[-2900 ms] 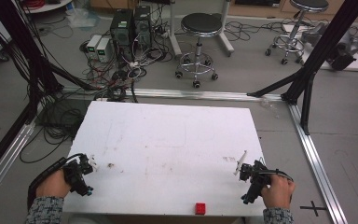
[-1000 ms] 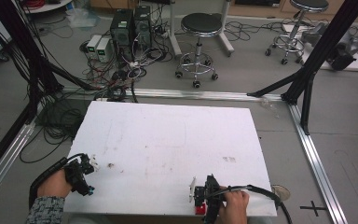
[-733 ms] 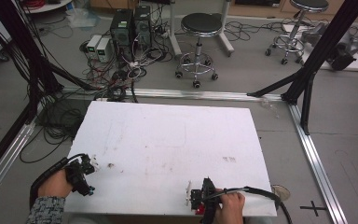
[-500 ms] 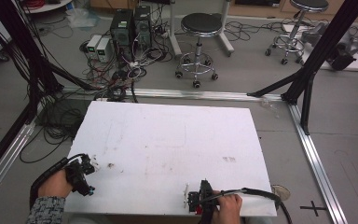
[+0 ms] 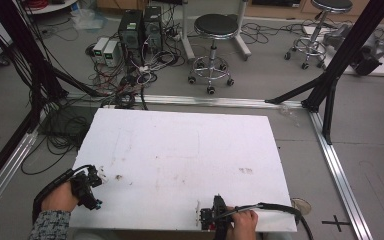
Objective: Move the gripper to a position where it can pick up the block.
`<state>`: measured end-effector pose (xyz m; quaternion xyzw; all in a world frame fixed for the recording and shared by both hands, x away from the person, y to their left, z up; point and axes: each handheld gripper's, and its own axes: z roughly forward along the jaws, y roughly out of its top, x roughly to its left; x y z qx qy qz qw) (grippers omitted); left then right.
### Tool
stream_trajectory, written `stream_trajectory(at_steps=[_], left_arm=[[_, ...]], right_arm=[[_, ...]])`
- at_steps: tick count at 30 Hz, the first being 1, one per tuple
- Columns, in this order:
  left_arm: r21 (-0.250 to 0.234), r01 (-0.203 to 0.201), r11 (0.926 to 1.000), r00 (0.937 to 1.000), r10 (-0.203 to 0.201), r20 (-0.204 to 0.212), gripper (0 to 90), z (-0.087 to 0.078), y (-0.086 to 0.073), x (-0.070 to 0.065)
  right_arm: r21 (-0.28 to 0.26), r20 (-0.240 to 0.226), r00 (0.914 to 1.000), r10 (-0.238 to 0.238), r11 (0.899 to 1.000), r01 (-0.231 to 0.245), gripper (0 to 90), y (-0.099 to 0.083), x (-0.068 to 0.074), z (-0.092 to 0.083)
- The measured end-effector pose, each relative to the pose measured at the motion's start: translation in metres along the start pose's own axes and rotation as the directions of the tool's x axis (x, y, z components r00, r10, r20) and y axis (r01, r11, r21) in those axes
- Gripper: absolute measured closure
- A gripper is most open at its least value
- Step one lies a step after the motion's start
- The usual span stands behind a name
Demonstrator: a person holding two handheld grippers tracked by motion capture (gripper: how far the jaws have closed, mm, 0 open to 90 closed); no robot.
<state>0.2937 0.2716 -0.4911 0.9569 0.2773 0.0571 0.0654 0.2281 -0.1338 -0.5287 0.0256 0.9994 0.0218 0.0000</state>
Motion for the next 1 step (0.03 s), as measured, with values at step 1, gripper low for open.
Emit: stream_trajectory(at_steps=[1], left_arm=[[0.002,0.001,1.0,1.0,-0.001,0.002,21.6,-0.0002,0.0,0.0001]], right_arm=[[-0.005,0.002,1.0,-0.004,1.0,0.004,0.8,-0.0002,-0.0002,0.0]])
